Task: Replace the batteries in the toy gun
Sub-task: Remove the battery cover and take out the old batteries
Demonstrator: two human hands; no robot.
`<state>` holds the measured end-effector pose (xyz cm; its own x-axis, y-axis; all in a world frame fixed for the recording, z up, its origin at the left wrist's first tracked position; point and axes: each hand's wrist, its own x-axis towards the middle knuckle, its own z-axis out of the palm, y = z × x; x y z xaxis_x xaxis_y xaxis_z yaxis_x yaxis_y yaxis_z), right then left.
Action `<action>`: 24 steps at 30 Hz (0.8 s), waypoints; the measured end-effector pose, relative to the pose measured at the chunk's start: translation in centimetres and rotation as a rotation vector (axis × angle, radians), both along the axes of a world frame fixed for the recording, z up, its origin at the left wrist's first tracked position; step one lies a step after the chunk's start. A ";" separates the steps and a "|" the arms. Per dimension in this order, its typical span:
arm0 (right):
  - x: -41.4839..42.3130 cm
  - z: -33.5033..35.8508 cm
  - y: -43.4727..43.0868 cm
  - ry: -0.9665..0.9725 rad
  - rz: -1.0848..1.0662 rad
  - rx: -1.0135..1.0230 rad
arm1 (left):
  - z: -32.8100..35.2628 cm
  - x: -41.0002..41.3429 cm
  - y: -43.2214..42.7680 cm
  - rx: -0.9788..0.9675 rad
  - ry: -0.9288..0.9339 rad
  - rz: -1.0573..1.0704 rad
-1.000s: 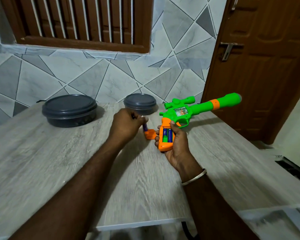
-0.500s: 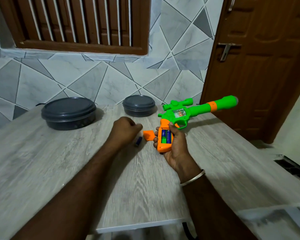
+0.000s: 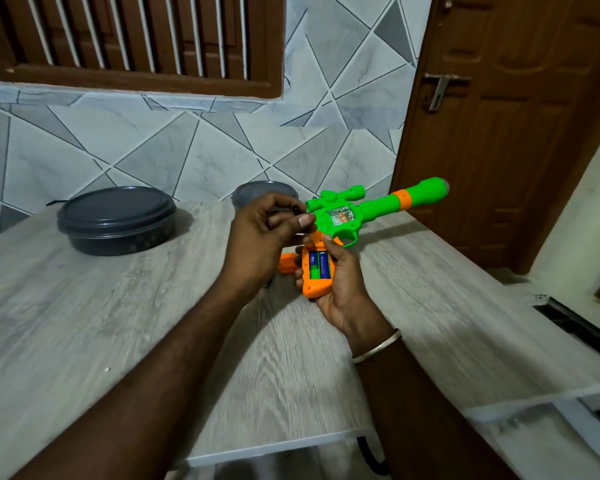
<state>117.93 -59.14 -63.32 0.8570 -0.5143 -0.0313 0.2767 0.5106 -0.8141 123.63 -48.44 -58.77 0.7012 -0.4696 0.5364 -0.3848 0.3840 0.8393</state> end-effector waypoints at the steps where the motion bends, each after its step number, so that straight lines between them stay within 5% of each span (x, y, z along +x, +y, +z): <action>1: 0.0 0.0 0.0 -0.009 -0.007 0.000 | -0.1 0.0 -0.2 0.015 -0.020 0.004; 14: 0.2 -0.2 0.0 -0.055 -0.019 0.010 | -1.3 0.0 -1.0 0.100 -0.163 0.076; 24: 0.4 -0.3 -0.1 -0.112 -0.010 0.085 | -1.5 -0.2 -1.0 0.185 -0.577 0.170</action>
